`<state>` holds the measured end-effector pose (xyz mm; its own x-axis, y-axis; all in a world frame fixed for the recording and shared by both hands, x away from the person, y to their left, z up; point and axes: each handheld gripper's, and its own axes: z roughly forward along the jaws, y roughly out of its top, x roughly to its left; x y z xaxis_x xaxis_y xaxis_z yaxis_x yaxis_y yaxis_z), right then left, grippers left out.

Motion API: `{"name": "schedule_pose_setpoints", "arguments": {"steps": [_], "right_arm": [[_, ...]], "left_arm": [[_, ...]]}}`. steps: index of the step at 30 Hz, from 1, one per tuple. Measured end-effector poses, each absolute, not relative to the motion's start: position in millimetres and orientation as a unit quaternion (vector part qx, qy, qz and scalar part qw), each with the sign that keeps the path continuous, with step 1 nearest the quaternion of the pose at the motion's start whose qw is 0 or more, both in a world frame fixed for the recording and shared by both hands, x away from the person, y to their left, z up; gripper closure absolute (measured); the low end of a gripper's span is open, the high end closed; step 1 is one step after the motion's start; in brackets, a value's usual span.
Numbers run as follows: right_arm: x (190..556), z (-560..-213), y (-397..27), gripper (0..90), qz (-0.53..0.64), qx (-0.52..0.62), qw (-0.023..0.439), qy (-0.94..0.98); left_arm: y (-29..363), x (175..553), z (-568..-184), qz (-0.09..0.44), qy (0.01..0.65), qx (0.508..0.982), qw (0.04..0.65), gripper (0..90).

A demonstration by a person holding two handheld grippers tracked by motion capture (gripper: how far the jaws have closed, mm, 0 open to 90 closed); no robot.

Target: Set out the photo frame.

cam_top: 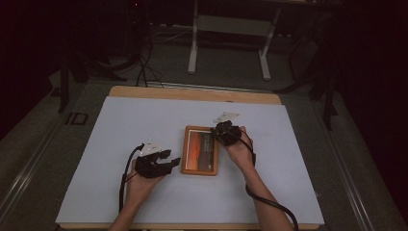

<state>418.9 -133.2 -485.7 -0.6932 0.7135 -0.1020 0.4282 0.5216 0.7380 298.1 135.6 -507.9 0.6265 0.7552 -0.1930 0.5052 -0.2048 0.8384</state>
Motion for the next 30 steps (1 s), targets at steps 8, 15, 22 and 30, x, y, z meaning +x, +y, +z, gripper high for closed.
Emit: {"name": "schedule_pose_setpoints", "arguments": {"steps": [8, 15, 22, 30], "right_arm": [[420, -490, -139, 90.0, 0.358, 0.345, 0.199, 0.845], [424, -501, -154, 90.0, 0.357, 0.370, 0.181, 0.838], [427, -513, -162, 90.0, 0.355, 0.388, 0.168, 0.834], [427, -512, -160, 90.0, 0.348, 0.389, 0.170, 0.836]], "left_arm": [[138, 298, -506, 0.132, 0.417, 0.760, 0.480, 45.6], [139, 298, -504, 0.137, 0.420, 0.754, 0.485, 44.1], [132, 297, -500, 0.125, 0.412, 0.756, 0.492, 42.1], [114, 296, -497, 0.098, 0.396, 0.765, 0.498, 33.7]]}}
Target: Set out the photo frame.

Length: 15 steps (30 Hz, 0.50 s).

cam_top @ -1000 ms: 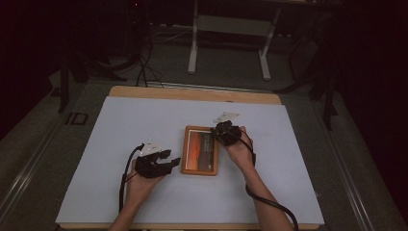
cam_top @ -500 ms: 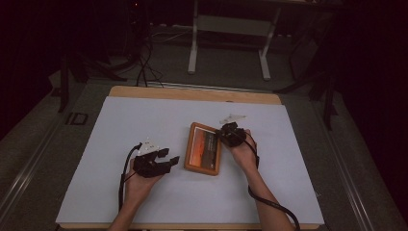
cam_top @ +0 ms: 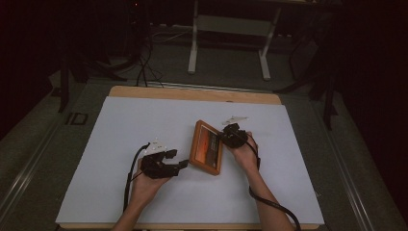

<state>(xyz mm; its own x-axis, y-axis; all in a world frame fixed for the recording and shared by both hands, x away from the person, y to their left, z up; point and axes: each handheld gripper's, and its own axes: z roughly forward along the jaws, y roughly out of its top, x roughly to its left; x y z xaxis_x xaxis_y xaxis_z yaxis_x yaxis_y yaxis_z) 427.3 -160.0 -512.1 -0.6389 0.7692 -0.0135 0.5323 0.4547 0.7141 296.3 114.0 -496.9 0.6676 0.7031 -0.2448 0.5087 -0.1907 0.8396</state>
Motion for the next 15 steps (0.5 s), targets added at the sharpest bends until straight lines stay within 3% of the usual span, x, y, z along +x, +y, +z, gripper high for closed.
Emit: {"name": "schedule_pose_setpoints", "arguments": {"steps": [7, 15], "right_arm": [[428, -512, -160, 90.0, 0.347, 0.389, 0.169, 0.836], [428, -512, -160, 90.0, 0.350, 0.390, 0.169, 0.835]], "left_arm": [[92, 309, -501, 0.059, 0.410, 0.766, 0.492, 21.9], [72, 329, -504, 0.022, 0.431, 0.757, 0.490, 25.2]]}}
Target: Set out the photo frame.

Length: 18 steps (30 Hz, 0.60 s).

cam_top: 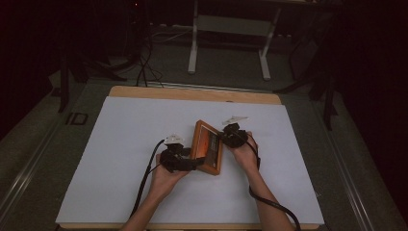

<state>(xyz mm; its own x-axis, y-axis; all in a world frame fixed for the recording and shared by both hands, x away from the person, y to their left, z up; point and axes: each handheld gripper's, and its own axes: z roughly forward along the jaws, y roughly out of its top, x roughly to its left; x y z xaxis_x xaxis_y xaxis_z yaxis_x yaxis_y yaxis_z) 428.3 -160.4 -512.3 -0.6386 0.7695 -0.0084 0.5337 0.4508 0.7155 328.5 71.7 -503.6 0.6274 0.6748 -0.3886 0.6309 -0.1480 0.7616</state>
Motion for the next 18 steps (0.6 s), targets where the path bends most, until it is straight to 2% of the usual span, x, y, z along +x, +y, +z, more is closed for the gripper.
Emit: {"name": "schedule_pose_setpoints", "arguments": {"steps": [4, 10, 18], "right_arm": [[428.3, -512.4, -160.6, 90.0, 0.350, 0.390, 0.169, 0.835], [428.1, -512.5, -160.7, 90.0, 0.351, 0.390, 0.168, 0.834], [428.5, -512.4, -160.8, 90.0, 0.350, 0.388, 0.170, 0.836]], "left_arm": [[68.0, 333.7, -506.7, 0.010, 0.440, 0.758, 0.482, 35.1], [66.5, 337.3, -508.0, 0.004, 0.446, 0.763, 0.468, 45.0], [66.7, 338.7, -508.4, -0.018, 0.454, 0.757, 0.470, 48.2]]}}
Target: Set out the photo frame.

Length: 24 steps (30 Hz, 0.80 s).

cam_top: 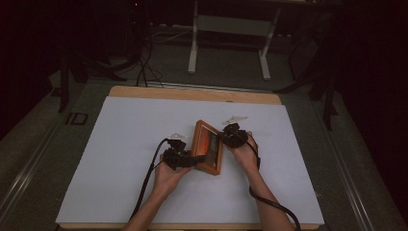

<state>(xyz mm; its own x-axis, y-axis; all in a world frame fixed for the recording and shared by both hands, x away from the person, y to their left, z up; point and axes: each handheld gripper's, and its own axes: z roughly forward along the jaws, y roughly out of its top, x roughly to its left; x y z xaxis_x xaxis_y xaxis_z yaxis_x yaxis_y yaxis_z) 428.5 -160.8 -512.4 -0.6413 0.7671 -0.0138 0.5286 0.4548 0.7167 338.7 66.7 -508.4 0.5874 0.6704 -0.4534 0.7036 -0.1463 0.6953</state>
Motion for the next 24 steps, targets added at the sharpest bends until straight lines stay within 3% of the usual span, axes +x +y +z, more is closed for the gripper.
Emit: {"name": "schedule_pose_setpoints", "arguments": {"steps": [15, 21, 24], "right_arm": [[427, -510, -174, 88.7, 0.350, 0.387, 0.174, 0.835], [421, -501, -180, 82.6, 0.344, 0.370, 0.185, 0.843], [417, -494, -186, 72.9, 0.353, 0.367, 0.185, 0.840]], "left_arm": [[63, 339, -505, -0.025, 0.464, 0.745, 0.478, 55.0], [61, 337, -504, -0.024, 0.464, 0.744, 0.480, 58.0], [60, 336, -504, -0.022, 0.461, 0.744, 0.484, 60.0]]}}
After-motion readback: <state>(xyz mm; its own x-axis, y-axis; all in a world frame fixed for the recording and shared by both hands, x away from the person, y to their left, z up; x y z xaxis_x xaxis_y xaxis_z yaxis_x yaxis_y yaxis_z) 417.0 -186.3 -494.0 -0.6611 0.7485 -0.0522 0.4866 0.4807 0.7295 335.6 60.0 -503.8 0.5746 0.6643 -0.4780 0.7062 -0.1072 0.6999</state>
